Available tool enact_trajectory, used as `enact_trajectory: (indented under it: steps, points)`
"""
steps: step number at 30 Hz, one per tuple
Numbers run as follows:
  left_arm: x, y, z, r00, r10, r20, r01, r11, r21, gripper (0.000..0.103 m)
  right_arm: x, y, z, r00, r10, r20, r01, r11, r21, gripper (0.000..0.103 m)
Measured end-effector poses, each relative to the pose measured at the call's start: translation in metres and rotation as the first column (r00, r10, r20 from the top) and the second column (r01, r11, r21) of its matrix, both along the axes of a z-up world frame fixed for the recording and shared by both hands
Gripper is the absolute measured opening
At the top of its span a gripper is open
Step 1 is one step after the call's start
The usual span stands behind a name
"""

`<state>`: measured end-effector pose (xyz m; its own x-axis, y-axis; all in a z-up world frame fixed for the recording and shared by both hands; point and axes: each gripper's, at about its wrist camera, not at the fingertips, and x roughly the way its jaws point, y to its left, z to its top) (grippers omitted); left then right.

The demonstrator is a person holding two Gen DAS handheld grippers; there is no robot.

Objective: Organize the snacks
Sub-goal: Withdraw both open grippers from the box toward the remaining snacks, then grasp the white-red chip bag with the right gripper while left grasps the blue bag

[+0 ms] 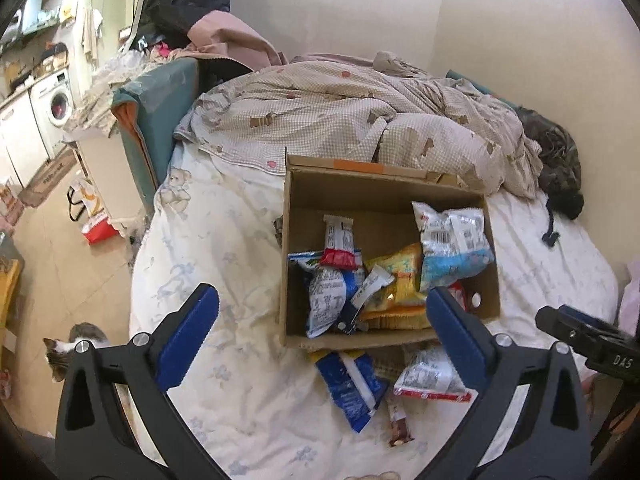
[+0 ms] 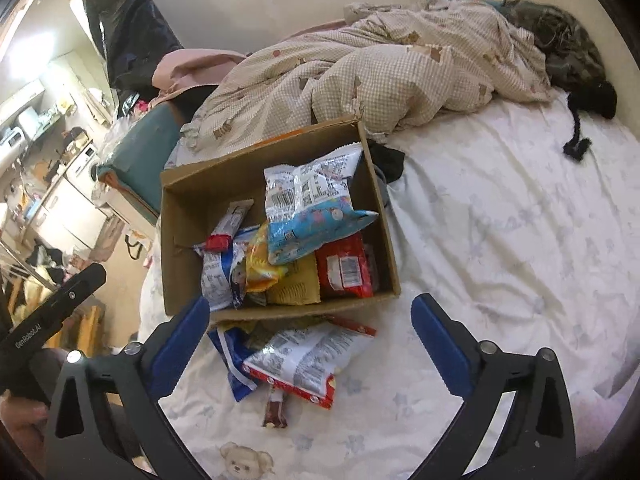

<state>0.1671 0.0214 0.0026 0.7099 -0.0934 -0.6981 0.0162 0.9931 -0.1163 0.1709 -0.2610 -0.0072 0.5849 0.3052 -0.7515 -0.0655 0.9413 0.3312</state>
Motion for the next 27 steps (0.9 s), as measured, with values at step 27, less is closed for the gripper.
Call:
enact_trajectory:
  steps: [27]
  points:
    - [-0.026, -0.003, -0.036, 0.985, -0.036, -0.170, 0.030, 0.999, -0.035, 0.102, -0.019, -0.038, -0.053, 0.962, -0.148, -0.231, 0.161, 0.986, 0.038, 0.103]
